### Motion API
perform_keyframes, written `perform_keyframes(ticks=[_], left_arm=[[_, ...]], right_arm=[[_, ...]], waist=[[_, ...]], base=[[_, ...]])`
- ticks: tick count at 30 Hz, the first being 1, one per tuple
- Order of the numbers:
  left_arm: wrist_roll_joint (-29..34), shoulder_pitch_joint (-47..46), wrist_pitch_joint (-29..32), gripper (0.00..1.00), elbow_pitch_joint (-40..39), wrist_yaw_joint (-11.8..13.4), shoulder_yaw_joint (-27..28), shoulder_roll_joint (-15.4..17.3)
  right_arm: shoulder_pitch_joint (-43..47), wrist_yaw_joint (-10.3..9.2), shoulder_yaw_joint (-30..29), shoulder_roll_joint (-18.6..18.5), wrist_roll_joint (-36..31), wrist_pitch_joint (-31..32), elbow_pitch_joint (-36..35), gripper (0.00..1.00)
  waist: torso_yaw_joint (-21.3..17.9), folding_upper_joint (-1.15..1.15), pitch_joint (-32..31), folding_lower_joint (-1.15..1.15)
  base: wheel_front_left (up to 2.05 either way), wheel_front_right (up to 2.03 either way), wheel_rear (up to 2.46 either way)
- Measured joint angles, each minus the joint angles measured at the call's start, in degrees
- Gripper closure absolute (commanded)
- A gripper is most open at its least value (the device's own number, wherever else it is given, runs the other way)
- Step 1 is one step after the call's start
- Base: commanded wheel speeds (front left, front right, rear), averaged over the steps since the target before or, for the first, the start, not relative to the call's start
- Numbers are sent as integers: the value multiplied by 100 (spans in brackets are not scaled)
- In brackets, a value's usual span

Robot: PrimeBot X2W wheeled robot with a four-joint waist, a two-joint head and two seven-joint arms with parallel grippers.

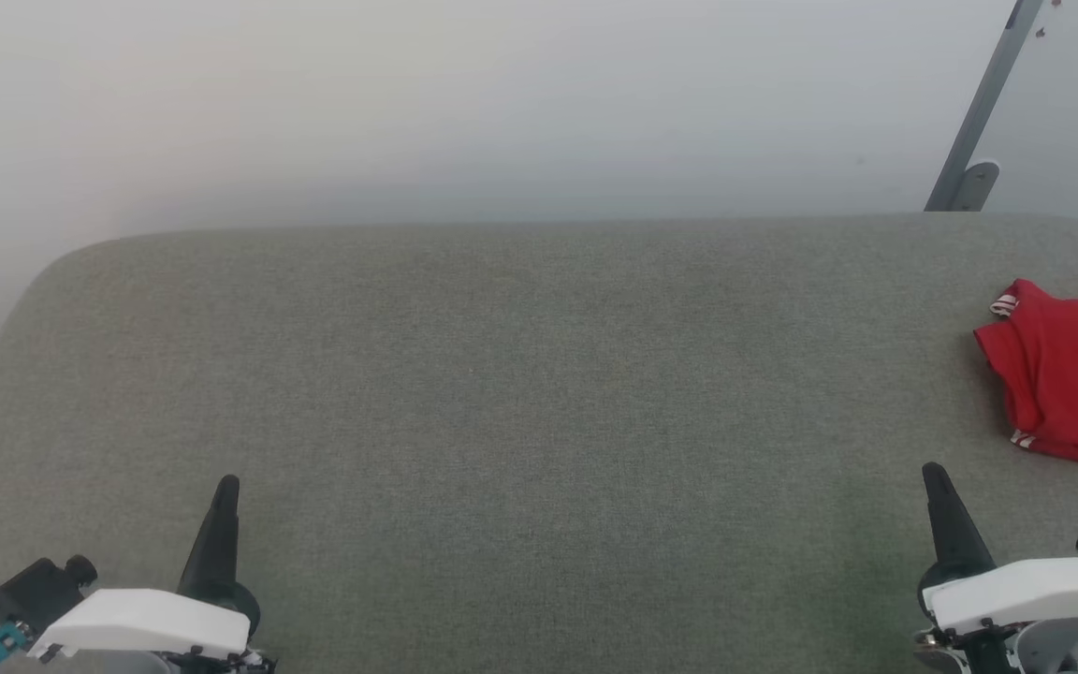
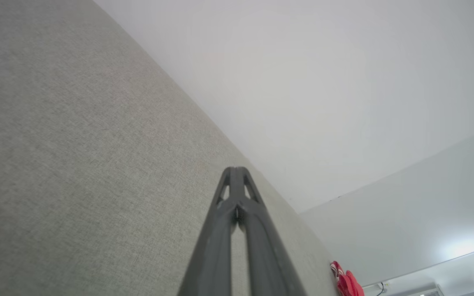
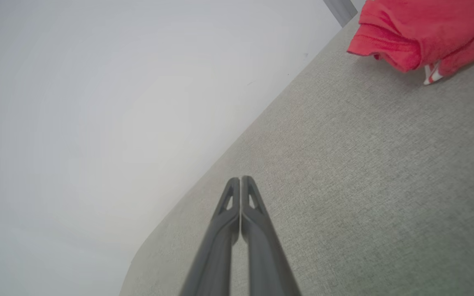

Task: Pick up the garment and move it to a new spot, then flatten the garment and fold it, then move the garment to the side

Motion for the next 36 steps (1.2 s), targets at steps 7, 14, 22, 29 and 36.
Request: perform_keyframes(ticks=[7,14,22,29,36], left_arm=[[-370,-60,130,100,3,0,32,-65],[-722,-113,245,100,9,0,59,-131],[-1122,-176,389,100,11,0,104,-225],[-1448,-231,474,100,14,0,132,-279],[-1737,-287,568,100,19,0,155,-358]], right_arm=[[-78,0,4,5,478,92,-4,100],[-92,0,9,12,911,190,-8,100],[-158,0,14,19,1435,296,-12,100],[-201,0,20,24,1819,366,-18,100],[-234,0,25,31,2174,445,-24,100]], waist=[[-7,0,14,0],[-14,0,28,0],[-24,0,45,0],[-31,0,59,0],[-38,0,73,0]], base=[[0,0,0],[0,0,0],[0,0,0],[0,0,0],[0,0,0]])
